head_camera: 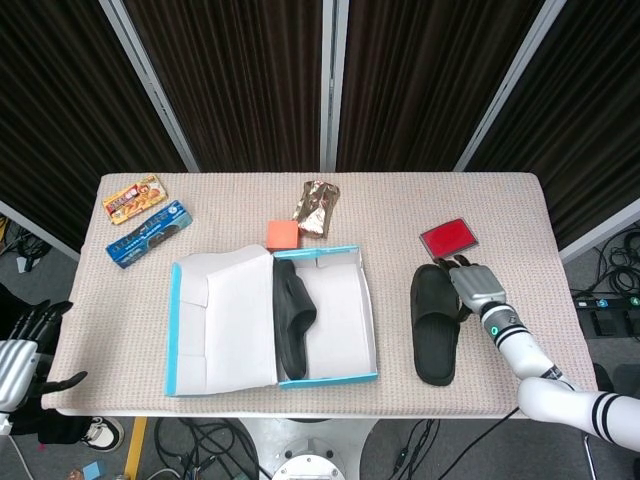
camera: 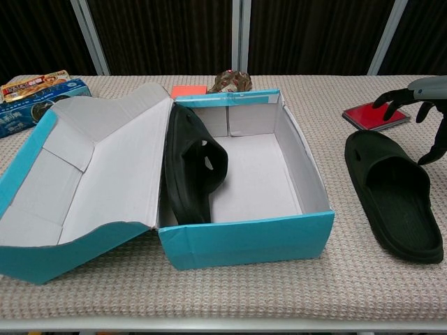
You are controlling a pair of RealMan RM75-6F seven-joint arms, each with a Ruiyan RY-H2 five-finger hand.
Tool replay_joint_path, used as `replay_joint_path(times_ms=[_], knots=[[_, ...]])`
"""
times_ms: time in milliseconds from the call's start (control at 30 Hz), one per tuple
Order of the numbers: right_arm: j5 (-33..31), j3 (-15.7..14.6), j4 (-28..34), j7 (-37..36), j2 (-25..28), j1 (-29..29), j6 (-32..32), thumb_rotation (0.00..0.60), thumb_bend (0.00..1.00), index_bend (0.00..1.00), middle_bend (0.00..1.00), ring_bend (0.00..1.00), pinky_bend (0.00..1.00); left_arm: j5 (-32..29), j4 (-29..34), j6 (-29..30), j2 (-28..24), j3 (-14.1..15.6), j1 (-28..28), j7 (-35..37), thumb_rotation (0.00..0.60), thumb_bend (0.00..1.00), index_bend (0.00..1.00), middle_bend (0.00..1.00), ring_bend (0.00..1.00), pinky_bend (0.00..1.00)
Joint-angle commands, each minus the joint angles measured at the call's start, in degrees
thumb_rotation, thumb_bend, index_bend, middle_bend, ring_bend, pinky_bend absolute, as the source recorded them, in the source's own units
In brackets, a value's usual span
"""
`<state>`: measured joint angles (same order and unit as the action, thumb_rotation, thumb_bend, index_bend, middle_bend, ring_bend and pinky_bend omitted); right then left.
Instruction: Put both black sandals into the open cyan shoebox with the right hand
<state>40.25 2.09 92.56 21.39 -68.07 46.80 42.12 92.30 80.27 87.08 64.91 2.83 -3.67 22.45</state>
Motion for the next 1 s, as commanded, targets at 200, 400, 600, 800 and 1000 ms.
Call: replay_joint_path(times_ms=[200,400,600,800,1000], knots=[[-5.8,-1.8,0.9,6.7,-1.1,5.0,-0.3,0.6,0.0,0.08,0.16,0.02,0.22,-0.1,1.1,-0.7,-0.9,0.3,-0.1,1.9,0.6,0.07,0.09,0.1,0.0,0.08],[-13.4,-4.3,2.5,14.3,-1.8,10.9,0.0,0.6,0.0,0.08,0.17,0.02,0.22,0.0,1.3,-0.4,-1.3,0.1,-0.1,2.3,0.6,0.07,0.09,0.1,0.0,0.08],[-21.1,-7.6,3.7,20.4,-3.5,15.9,1.5,0.6,0.0,0.08,0.17,0.02,0.22,0.2,1.3,-0.3,-1.5,0.3,0.0,2.7,0.6,0.07,0.09,0.1,0.0,0.08],[-26.8,-9.6,3.7,23.6,-5.3,19.0,3.1,0.6,0.0,0.08,0.17,0.02,0.22,0.2,1.1,-0.3,-1.7,0.3,0.1,3.8,0.6,0.07,0.09,0.1,0.0,0.08],[-30.1,-10.6,2.7,25.1,-6.8,20.8,3.5,0.6,0.0,0.08,0.17,0.02,0.22,0.2,0.5,-0.4,-1.6,0.4,0.0,4.4,0.6,0.07,0.09,0.1,0.0,0.08]])
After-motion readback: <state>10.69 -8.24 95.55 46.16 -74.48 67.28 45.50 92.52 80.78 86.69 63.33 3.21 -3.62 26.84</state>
